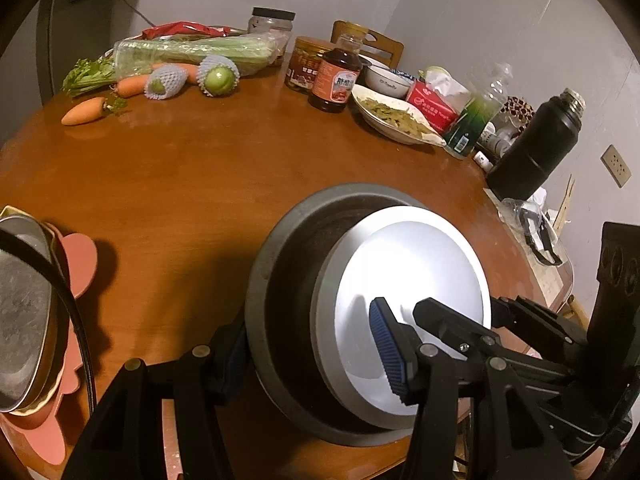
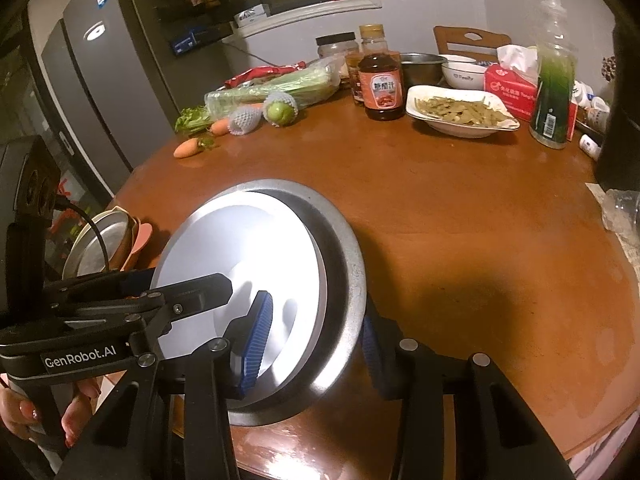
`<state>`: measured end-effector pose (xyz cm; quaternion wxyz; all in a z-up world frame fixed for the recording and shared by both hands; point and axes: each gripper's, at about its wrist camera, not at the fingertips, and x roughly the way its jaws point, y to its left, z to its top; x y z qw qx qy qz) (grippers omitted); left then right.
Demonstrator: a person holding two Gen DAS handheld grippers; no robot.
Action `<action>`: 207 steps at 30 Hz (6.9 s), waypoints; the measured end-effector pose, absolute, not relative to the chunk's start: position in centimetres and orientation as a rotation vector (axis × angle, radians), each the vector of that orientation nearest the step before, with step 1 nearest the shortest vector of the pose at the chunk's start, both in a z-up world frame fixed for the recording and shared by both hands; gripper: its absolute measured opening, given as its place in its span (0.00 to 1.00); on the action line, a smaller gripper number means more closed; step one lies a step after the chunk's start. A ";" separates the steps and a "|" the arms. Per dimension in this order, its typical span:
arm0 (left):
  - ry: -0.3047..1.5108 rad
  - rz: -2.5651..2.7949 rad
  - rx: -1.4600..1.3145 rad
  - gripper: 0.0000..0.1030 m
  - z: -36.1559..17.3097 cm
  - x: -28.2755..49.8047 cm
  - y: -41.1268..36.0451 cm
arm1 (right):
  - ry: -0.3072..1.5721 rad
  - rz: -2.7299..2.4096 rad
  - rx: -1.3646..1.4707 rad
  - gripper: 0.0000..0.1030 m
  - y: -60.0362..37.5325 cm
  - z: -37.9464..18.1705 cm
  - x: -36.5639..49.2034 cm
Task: Organize plates and bowls
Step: 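Lift and carry the steel bowl with both tools toward the plate stack, then lower the steel bowl onto the plate stack on the pink mat with both tools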
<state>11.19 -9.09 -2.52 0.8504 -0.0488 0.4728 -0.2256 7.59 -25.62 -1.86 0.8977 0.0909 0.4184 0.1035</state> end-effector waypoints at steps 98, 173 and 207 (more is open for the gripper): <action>0.837 -0.049 -0.306 0.55 1.6 9.3 14.6 | 0.831 0.658 -0.052 0.42 -1.5 2.1 14.3; 0.828 -0.002 -0.218 0.59 0.2 10.2 14.4 | 0.873 0.619 -0.058 0.43 -0.9 -0.4 15.6; 0.913 -0.076 -0.281 0.73 -2.2 10.3 13.7 | 0.891 0.565 -0.105 0.57 -2.0 -0.6 15.1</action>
